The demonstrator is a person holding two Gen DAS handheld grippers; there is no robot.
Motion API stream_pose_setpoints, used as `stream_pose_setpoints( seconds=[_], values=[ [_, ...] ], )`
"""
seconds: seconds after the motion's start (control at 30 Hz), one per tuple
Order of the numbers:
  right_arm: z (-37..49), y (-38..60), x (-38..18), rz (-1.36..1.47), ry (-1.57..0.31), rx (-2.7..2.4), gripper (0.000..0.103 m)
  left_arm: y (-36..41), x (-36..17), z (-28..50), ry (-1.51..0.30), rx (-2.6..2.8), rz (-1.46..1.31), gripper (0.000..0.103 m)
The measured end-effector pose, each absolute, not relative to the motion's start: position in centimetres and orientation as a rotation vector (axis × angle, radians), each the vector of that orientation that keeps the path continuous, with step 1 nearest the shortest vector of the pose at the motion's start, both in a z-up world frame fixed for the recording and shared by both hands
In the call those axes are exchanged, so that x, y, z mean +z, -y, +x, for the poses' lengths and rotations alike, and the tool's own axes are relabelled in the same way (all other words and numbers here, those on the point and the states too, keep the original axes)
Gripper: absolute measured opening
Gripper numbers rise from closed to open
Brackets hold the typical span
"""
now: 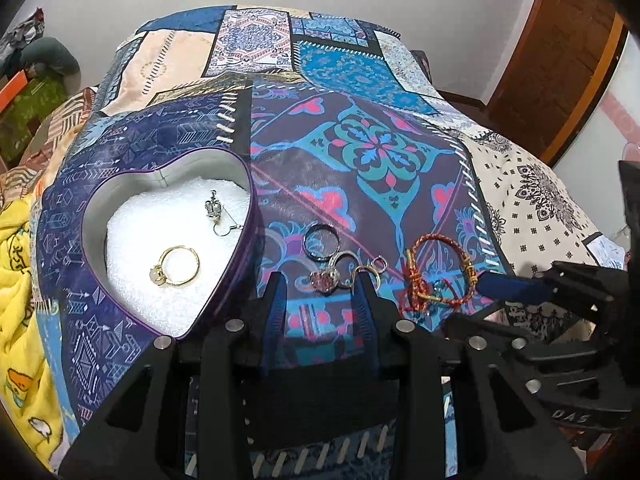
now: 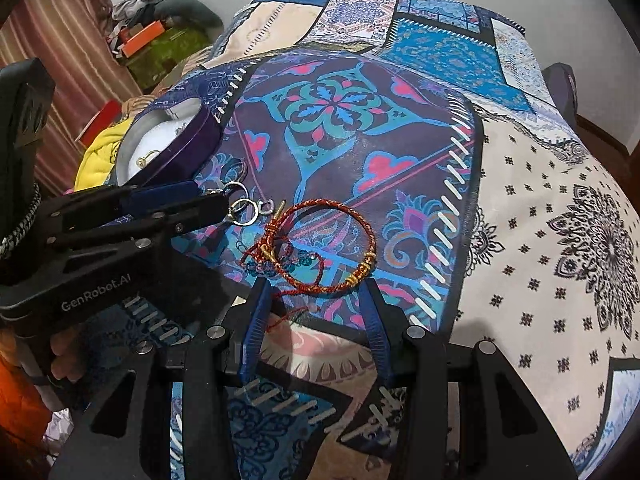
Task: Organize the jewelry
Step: 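Grasp the red-gold braided bracelet with the right tool while the left grasps a silver ring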
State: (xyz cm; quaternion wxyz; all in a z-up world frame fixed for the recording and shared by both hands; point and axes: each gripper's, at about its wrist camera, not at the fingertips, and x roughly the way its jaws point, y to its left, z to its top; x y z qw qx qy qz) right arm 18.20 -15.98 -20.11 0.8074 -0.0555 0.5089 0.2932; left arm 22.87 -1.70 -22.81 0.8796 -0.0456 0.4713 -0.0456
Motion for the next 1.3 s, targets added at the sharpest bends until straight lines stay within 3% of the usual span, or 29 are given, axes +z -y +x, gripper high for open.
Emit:
stream_pose_setpoints(
  seconds=[0.17, 0.3, 0.43, 0.7, 0.77, 1.3],
  values=[
    [18.7, 15.8, -20.4, -0.118, -1.082, 0.630, 0.042, 1.9, -23.1, 23.1, -0.976, -0.099, -0.085, 0.027],
    [18.9, 15.7, -20.3, -0.104, -1.076, 0.629, 0.042, 1.8, -23.3, 23.4, -0.978, -0.112, -0.104, 0.016],
    [19.1, 15.8, -20.4, -0.094, -1.066, 0.632, 0.042, 1.8, -23.3, 23.5, -0.975, -0.127, -0.113, 0.015],
    [19.0, 15.6, -20.2, -0.115, -1.043, 0.615, 0.019, 2.0, -23.1, 23.0, -0.963, -0.127, -0.109, 0.015],
    [19.0, 15.6, -20.0, -0.120, -1.040, 0.609, 0.018, 2.1, -23.0, 22.7, -0.956, -0.125, -0.100, 0.015],
    [17.7, 16.5, -15.0, -0.107, -0.921, 0.580, 0.017, 1.8, -19.4, 19.8, -0.878, -0.126, -0.090, 0.015]
  ],
)
